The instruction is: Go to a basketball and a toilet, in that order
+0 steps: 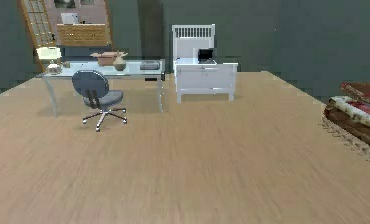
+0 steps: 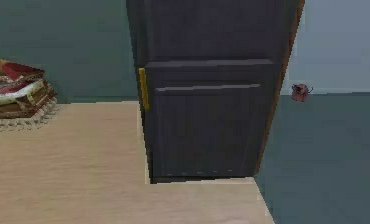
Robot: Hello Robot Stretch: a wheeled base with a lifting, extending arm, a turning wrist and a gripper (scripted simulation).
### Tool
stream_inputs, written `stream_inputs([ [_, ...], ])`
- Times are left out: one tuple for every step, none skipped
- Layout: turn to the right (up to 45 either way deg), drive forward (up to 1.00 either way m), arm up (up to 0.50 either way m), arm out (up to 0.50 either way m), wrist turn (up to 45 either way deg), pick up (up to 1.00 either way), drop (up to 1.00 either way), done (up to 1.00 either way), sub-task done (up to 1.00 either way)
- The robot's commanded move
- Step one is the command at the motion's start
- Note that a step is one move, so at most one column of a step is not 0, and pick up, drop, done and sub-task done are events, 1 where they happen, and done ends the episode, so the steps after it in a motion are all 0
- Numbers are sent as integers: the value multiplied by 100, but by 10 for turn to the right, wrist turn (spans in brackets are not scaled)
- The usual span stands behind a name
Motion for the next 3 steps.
stream_inputs([
  [0,35,0,0,0,0,0,0,0],
  [-450,0,0,0,0,0,0,0,0],
  [-360,0,0,0,0,0,0,0,0],
])
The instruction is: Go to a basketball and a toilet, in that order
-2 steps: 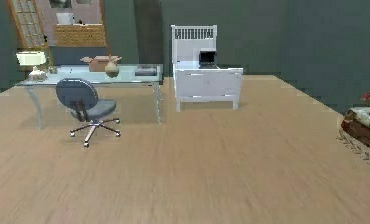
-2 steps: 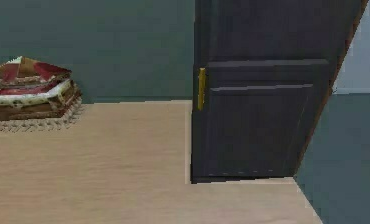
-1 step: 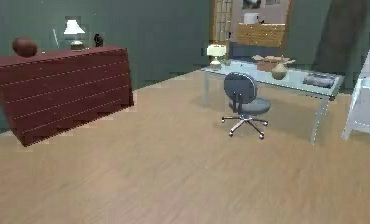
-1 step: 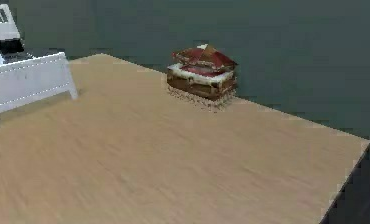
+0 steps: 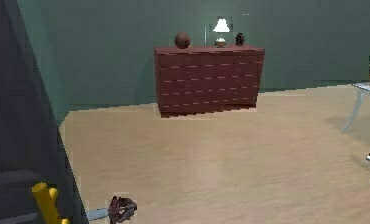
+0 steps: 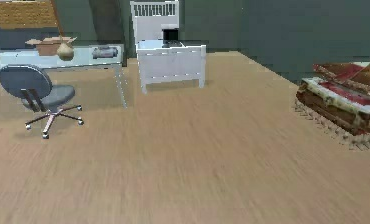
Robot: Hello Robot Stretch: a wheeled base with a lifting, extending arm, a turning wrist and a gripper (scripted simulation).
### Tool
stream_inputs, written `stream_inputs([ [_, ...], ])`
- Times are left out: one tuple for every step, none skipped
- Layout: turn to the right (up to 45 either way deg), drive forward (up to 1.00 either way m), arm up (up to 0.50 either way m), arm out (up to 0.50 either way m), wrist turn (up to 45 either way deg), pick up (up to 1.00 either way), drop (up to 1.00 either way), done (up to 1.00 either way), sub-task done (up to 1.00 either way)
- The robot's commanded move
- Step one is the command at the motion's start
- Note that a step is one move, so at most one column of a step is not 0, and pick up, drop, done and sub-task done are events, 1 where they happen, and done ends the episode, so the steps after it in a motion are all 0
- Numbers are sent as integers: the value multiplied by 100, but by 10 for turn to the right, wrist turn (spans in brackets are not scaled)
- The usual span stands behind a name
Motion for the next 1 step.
stream_inputs([
  [0,100,0,0,0,0,0,0,0],
])
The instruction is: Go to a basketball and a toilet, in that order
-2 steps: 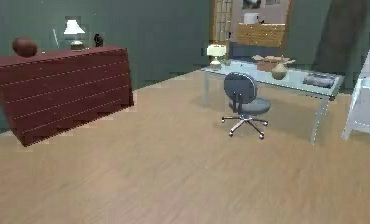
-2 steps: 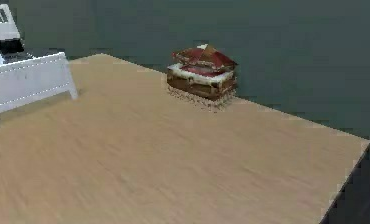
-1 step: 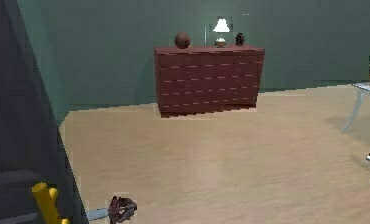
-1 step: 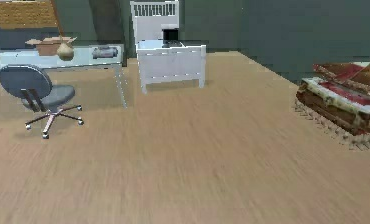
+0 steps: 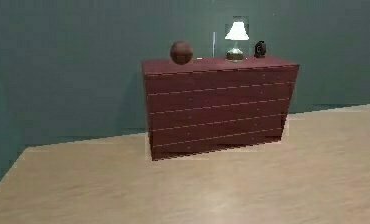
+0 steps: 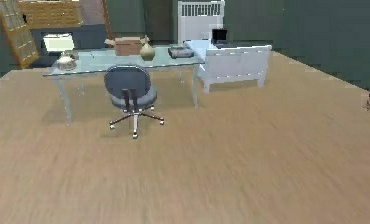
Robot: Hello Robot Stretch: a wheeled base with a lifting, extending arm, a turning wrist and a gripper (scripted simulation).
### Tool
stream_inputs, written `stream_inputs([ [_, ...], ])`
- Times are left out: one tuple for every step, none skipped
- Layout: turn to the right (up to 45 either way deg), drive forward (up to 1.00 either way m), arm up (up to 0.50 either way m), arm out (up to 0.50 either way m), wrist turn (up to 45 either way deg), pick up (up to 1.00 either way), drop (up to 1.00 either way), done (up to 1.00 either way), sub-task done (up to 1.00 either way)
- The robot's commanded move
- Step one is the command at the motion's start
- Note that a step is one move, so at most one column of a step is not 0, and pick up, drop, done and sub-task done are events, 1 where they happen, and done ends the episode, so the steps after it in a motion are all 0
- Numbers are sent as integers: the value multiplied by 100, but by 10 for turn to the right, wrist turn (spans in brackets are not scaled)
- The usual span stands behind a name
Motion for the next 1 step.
stream_inputs([
  [-60,0,0,0,0,0,0,0,0],
])
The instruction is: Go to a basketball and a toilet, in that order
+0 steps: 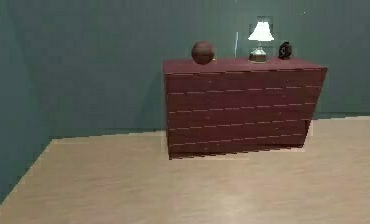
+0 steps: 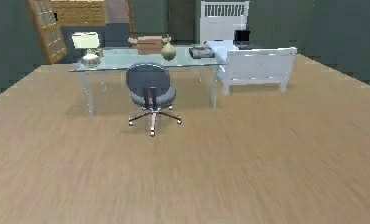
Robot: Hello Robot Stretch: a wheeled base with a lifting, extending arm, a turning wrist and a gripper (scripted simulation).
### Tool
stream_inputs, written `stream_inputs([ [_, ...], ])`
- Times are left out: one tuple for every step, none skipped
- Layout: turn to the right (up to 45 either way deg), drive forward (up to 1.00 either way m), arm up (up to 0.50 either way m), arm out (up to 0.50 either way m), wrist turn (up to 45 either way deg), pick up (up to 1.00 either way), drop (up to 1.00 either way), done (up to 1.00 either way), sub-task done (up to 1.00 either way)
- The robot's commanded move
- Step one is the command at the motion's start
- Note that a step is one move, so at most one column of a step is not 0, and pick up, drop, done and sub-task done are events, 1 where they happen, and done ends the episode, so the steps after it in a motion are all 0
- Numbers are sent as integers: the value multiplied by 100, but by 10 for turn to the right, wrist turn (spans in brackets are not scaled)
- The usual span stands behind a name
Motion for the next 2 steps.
stream_inputs([
  [0,100,0,0,0,0,0,0,0],
  [-60,0,0,0,0,0,0,0,0],
])
